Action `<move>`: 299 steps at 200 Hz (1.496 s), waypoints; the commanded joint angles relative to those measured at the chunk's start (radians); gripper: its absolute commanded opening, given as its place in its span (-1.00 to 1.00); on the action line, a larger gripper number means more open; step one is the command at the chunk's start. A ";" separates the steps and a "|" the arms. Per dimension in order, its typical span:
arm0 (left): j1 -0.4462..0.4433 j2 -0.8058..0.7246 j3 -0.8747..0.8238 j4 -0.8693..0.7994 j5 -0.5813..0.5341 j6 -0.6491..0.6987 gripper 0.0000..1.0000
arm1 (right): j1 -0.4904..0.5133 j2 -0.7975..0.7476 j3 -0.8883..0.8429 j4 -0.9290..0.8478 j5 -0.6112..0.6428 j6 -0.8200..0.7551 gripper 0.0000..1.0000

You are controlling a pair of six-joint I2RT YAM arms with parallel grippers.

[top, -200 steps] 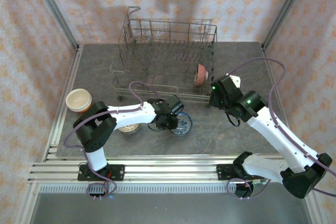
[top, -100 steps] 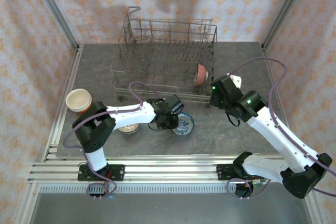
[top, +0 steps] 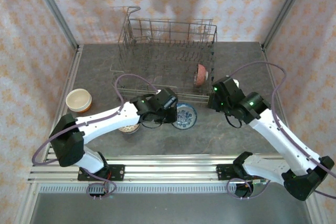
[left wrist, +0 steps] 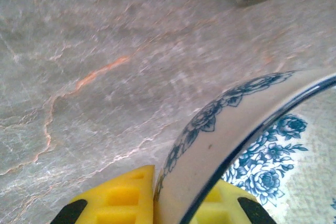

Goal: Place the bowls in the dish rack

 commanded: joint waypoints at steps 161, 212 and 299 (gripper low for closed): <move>-0.012 0.046 0.301 -0.138 -0.057 0.118 -0.93 | 0.023 -0.092 0.001 0.108 -0.194 -0.025 -0.01; -0.012 0.056 0.336 -0.128 -0.030 0.115 -0.94 | 0.023 -0.040 -0.034 0.154 -0.260 -0.026 -0.02; -0.012 0.110 0.387 -0.109 -0.002 0.105 -0.94 | 0.023 0.027 -0.012 0.133 -0.186 0.001 -0.33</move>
